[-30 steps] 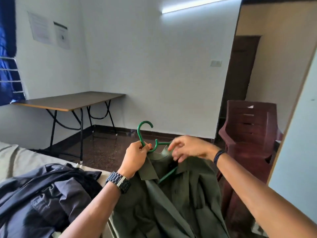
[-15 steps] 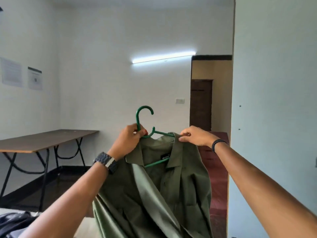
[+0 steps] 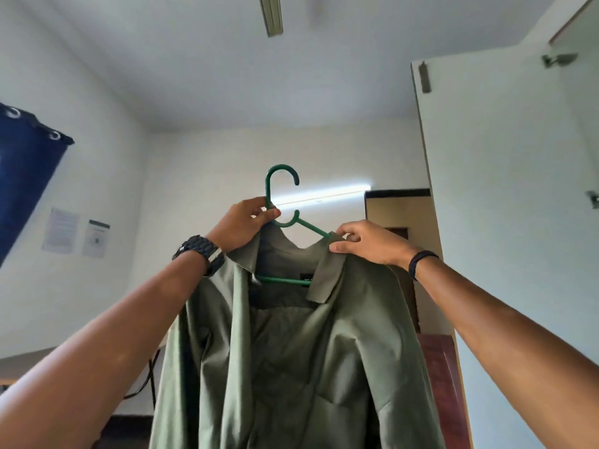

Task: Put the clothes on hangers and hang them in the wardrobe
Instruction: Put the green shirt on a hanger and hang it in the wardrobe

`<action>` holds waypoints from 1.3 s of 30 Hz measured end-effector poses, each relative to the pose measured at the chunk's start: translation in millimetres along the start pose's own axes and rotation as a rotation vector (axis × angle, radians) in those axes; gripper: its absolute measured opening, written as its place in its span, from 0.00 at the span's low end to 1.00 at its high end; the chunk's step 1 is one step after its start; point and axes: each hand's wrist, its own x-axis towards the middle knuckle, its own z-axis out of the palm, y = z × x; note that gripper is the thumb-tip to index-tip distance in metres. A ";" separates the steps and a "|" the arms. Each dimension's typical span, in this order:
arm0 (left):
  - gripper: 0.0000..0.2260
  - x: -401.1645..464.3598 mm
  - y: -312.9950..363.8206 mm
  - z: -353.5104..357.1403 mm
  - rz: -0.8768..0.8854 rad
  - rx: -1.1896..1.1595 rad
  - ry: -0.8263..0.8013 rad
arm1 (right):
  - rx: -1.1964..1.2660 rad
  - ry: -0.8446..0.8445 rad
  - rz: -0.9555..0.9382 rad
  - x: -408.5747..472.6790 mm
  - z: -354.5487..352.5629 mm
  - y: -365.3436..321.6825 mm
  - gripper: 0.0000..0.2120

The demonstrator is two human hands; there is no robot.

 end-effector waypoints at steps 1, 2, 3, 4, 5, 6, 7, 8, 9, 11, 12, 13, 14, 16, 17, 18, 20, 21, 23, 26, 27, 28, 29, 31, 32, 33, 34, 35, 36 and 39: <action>0.09 1.6 2.5 -2.6 0.008 -0.007 0.013 | 0.022 0.025 -0.016 2.9 0.4 -5.0 0.15; 0.10 1.9 4.2 -3.7 0.013 -0.018 0.014 | 0.044 0.047 -0.033 6.0 2.4 -9.2 0.14; 0.10 1.6 5.5 -4.2 0.015 -0.029 0.009 | 0.058 0.060 -0.049 8.4 4.8 -13.6 0.14; 0.10 1.2 5.2 -4.4 0.014 -0.035 0.005 | 0.057 0.065 -0.060 10.8 7.3 -17.5 0.13; 0.10 0.4 3.7 -4.5 0.016 -0.033 0.005 | 0.057 0.069 -0.064 12.9 10.1 -20.2 0.12; 0.10 -0.3 0.9 -5.1 0.018 -0.026 0.010 | 0.067 0.073 -0.062 15.5 12.9 -22.1 0.12; 0.10 -1.5 -2.5 -5.8 0.020 -0.018 0.015 | 0.093 0.076 -0.061 17.5 15.5 -24.3 0.11; 0.10 -2.4 -6.3 -6.7 0.020 -0.010 0.020 | 0.122 0.078 -0.061 19.4 17.8 -26.7 0.11; 0.10 -3.5 -9.4 -7.0 0.021 -0.004 0.027 | 0.142 0.082 -0.066 21.3 20.3 -29.3 0.11; 0.09 -5.1 -14.4 -6.7 0.022 0.000 0.046 | 0.144 0.102 -0.078 26.5 25.3 -33.8 0.11; 0.09 -6.3 -16.5 -6.7 0.022 -0.003 0.055 | 0.139 0.123 -0.082 29.5 27.7 -35.5 0.10; 0.09 -8.1 -19.7 -7.4 0.022 -0.007 0.059 | 0.129 0.151 -0.089 32.2 30.2 -37.6 0.10; 0.10 -10.0 -23.6 -8.4 0.021 -0.009 0.054 | 0.114 0.182 -0.091 35.5 32.2 -38.6 0.09; 0.10 -15.0 -33.7 -11.0 0.015 0.005 0.025 | 0.072 0.224 -0.091 41.0 35.2 -38.9 0.08; 0.09 -17.8 -40.2 -12.7 0.012 0.018 0.007 | 0.054 0.234 -0.091 43.0 36.7 -39.1 0.07; 0.09 -20.4 -47.3 -14.5 0.005 0.028 -0.006 | 0.042 0.239 -0.094 45.0 38.5 -39.1 0.08; 0.08 -24.9 -61.1 -18.2 -0.026 0.038 -0.013 | 0.029 0.244 -0.096 48.7 42.6 -39.4 0.08; 0.08 -26.4 -67.2 -19.9 -0.044 0.052 -0.014 | 0.021 0.240 -0.097 50.6 45.5 -40.8 0.08; 0.08 -27.9 -76.3 -21.4 -0.072 0.111 -0.024 | -0.002 0.229 -0.098 55.9 53.4 -43.7 0.08; 0.07 -29.8 -81.3 -21.0 -0.081 0.185 -0.064 | -0.009 0.227 -0.096 62.6 66.0 -46.6 0.08; 0.07 -30.5 -82.3 -20.4 -0.073 0.199 -0.078 | 0.000 0.221 -0.086 64.0 67.5 -47.1 0.07; 0.07 -31.2 -83.2 -19.7 -0.067 0.209 -0.083 | 0.031 0.196 -0.065 65.6 67.3 -47.5 0.07; 0.06 -31.2 -85.0 -19.1 -0.067 0.216 -0.076 | 0.101 0.140 -0.033 65.9 65.1 -48.2 0.09; 0.06 -30.9 -90.3 -16.8 -0.089 0.228 -0.043 | 0.334 -0.060 0.056 63.5 56.5 -48.0 0.15; 0.06 -30.8 -93.1 -16.2 -0.104 0.226 -0.019 | 0.463 -0.155 0.099 62.3 51.2 -46.7 0.16; 0.06 -29.6 -96.1 -15.7 -0.117 0.213 0.010 | 0.572 -0.219 0.124 61.0 46.3 -44.7 0.15; 0.06 -28.2 -97.5 -15.8 -0.129 0.195 0.042 | 0.650 -0.251 0.136 60.9 42.5 -42.0 0.14; 0.06 -26.7 -97.9 -16.2 -0.133 0.180 0.070 | 0.701 -0.268 0.148 60.7 39.7 -39.6 0.15; 0.06 -25.4 -96.4 -16.2 -0.127 0.178 0.095 | 0.723 -0.290 0.166 60.2 37.6 -38.0 0.15; 0.08 -23.8 -89.1 -15.0 -0.098 0.270 0.153 | 0.682 -0.386 0.245 56.4 31.1 -39.2 0.12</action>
